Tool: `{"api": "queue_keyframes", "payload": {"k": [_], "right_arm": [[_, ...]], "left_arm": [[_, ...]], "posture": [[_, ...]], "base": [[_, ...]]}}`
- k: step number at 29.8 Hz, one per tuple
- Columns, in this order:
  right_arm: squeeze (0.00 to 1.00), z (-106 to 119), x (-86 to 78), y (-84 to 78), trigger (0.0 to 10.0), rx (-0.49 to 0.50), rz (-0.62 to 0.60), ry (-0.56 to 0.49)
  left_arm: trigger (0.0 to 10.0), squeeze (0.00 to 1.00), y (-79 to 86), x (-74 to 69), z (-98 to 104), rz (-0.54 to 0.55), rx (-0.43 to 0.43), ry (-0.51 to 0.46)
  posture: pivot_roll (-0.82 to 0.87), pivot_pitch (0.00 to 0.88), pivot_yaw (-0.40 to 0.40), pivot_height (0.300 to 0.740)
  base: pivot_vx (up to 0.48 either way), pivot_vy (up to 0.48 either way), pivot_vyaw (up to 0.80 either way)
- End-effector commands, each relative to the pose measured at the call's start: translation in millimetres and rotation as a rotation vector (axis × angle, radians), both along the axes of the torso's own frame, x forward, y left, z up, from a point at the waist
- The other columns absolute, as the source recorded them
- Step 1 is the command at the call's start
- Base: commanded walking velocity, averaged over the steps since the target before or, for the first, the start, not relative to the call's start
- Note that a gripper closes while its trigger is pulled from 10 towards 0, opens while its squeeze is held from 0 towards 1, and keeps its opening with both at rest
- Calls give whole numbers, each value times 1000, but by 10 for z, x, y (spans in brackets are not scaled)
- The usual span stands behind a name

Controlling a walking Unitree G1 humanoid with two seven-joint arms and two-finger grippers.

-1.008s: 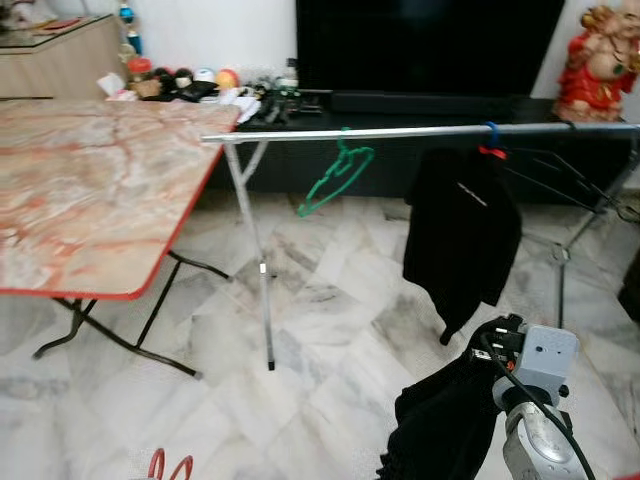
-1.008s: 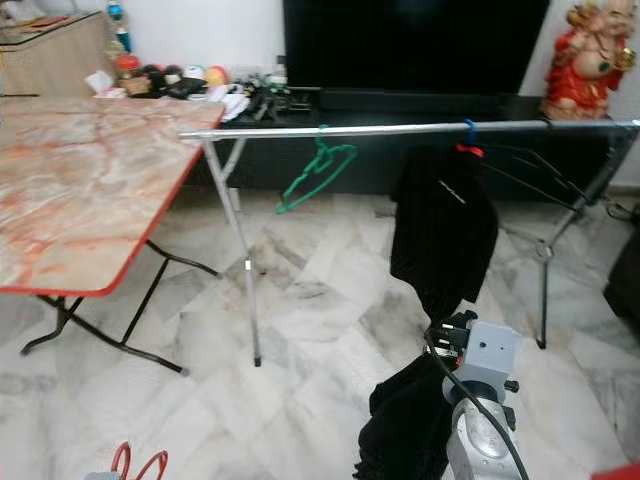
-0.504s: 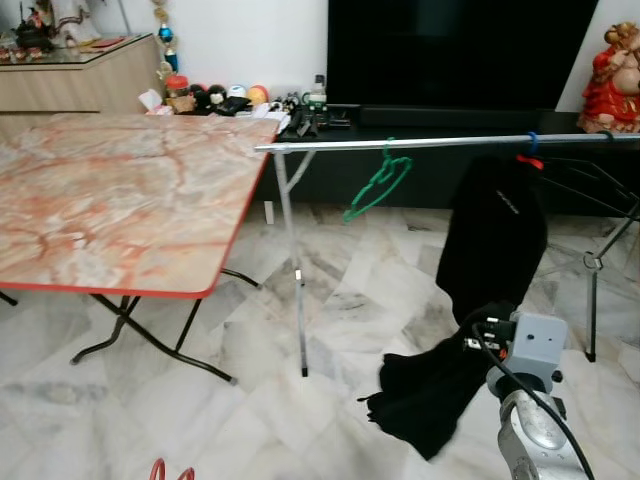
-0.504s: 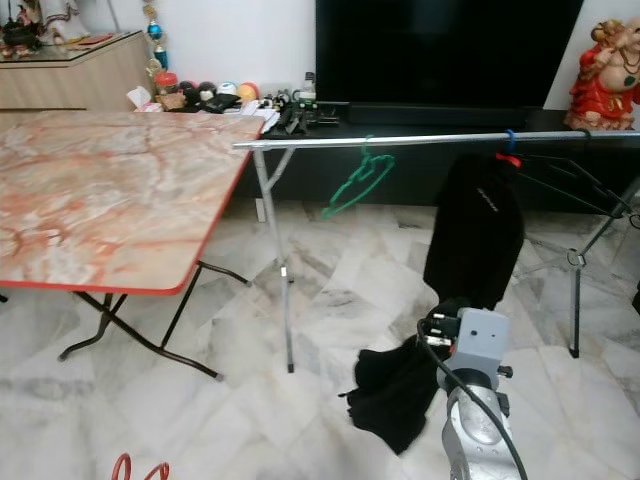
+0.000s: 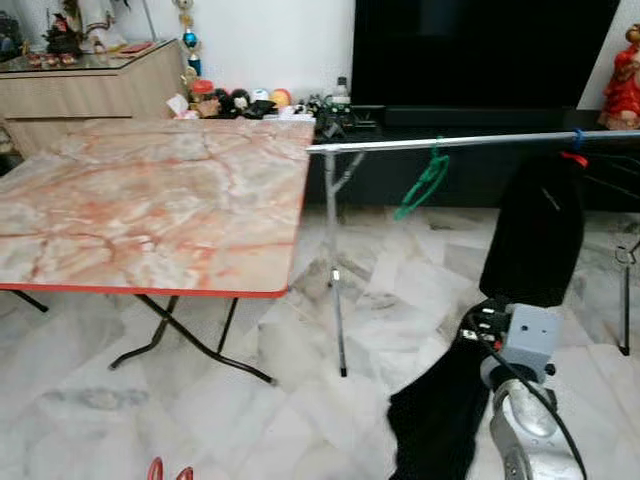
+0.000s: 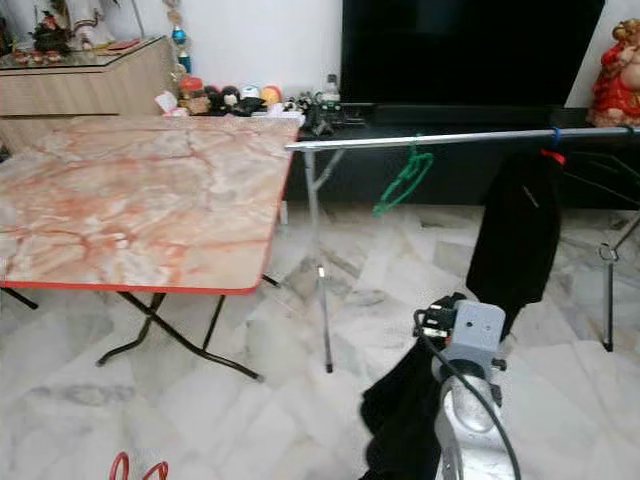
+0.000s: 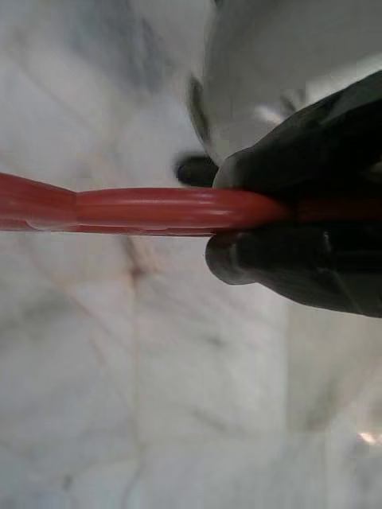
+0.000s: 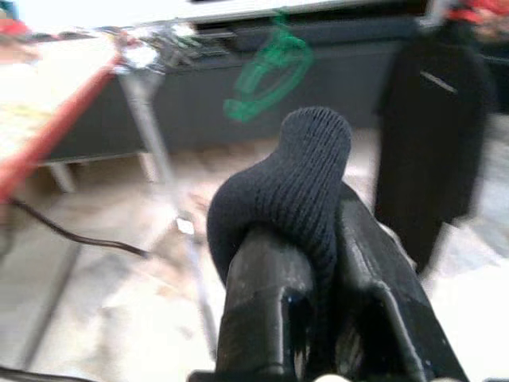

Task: Hang hanger

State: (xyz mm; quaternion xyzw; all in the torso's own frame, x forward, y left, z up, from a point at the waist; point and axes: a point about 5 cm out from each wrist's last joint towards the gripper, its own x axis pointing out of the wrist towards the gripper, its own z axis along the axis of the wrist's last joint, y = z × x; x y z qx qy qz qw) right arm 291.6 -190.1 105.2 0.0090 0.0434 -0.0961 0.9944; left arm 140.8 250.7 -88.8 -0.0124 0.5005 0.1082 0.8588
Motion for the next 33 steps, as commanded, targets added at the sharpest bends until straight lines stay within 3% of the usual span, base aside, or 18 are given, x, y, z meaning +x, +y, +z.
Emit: {"api": "queue_keyframes", "payload": {"k": [1, 26, 33], "right_arm": [[0, 95, 23, -50, 10000, -16, -9, -43], [0, 137, 102, 13, 10000, -18, 19, -60], [0, 153, 115, 6, 10000, -24, 22, -68]], "left_arm": [[10000, 0, -17, 23, 4, 5, -7, -6], [10000, 0, -53, -13, -20, 12, -20, -1], [10000, 0, -73, -11, -22, -7, -20, -9]], "posture": [[-10, 0, 15, 740], [4, 0, 5, 740], [2, 0, 5, 740]], "base": [[0, 454, 0], [0, 454, 0], [0, 93, 0]]}}
